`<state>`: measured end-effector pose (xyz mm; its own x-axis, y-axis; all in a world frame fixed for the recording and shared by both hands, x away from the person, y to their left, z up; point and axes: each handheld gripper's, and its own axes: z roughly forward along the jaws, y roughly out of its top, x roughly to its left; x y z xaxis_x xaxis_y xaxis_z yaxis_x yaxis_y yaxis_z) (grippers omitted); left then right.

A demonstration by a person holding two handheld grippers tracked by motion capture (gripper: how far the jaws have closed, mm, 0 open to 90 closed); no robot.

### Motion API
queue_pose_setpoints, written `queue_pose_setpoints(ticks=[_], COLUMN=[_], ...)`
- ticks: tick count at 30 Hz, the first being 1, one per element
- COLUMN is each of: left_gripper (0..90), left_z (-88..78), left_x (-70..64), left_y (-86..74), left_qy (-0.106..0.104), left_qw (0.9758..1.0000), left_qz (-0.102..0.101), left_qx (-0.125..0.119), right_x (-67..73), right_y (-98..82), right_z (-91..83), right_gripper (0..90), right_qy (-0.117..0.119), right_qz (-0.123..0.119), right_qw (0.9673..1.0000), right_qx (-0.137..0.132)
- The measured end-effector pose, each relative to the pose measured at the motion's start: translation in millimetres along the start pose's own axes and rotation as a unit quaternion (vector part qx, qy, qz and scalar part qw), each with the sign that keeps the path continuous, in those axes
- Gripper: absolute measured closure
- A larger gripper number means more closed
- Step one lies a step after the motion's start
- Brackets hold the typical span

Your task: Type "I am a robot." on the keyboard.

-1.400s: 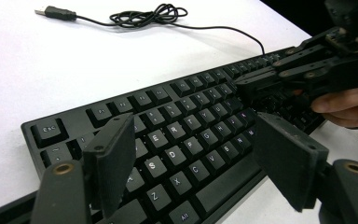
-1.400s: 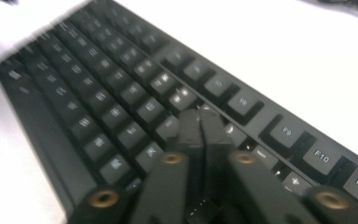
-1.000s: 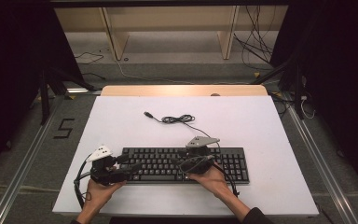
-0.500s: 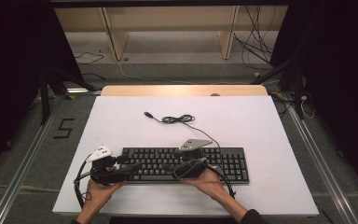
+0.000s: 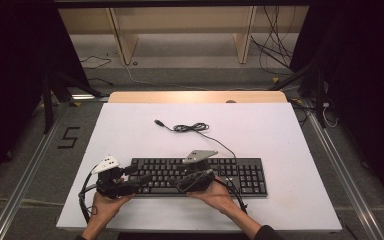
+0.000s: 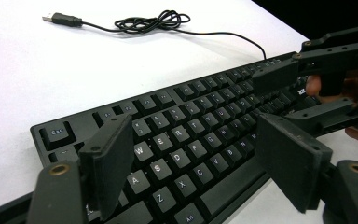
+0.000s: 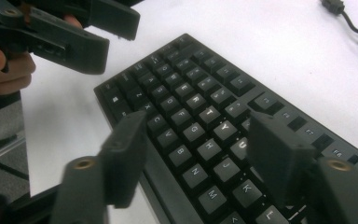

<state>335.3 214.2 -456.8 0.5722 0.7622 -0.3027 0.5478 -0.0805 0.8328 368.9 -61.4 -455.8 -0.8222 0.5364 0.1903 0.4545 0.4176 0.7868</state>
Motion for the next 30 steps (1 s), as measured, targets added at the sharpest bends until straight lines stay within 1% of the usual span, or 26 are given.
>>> queue_pose_setpoints(ticks=[1, 6, 8, 10, 13, 18, 23, 26, 30], left_gripper=[27.8, 27.8, 27.8, 27.8, 27.9, 27.9, 27.9, 28.0, 28.0], left_z=[-0.2, -0.6, -0.5, -0.4, -0.5, -1.1, -1.3, -1.3, -1.3], left_x=[0.1, 0.2, 0.1, 0.1, 0.4, 0.9, 1.0, 1.0, 0.9], left_y=[0.0, 0.2, 0.2, 0.2, 0.2, 0.4, 0.4, 0.4, 0.5], left_qy=[0.0, 0.0, 0.001, 0.001, 0.002, 0.002, 0.002, 0.002, 0.002], left_qw=[1.0, 1.0, 1.0, 1.0, 1.0, 1.0, 1.0, 1.0, 1.0], left_qz=[0.0, 0.001, 0.001, 0.001, 0.001, 0.002, 0.001, 0.001, 0.002], left_qx=[0.0, -0.001, 0.0, 0.0, 0.0, 0.0, 0.0, 0.0, 0.0], right_x=[0.4, 0.8, 1.1, 2.8, 5.9, 10.2, 11.5, 11.3, 11.7], right_y=[0.1, -0.4, -0.4, 0.0, 0.9, 1.0, -0.3, -1.2, -4.0], right_z=[1.2, 7.1, 9.6, 12.5, 17.1, 26.8, 32.7, 35.1, 39.2], right_gripper=[44.2, 68.7, 76.1, 82.5, 89.2, 90.0, 90.0, 90.0, 90.0], right_qy=[-0.003, -0.008, -0.007, -0.004, -0.003, 0.0, -0.005, -0.009, -0.016], right_qz=[-0.001, -0.002, -0.003, -0.006, -0.01, -0.016, -0.019, -0.016, -0.021], right_qw=[1.0, 0.9998, 0.9998, 0.9996, 0.9994, 0.9988, 0.9981, 0.9978, 0.9969], right_qx=[0.003, 0.016, 0.021, 0.026, 0.033, 0.047, 0.058, 0.064, 0.075])
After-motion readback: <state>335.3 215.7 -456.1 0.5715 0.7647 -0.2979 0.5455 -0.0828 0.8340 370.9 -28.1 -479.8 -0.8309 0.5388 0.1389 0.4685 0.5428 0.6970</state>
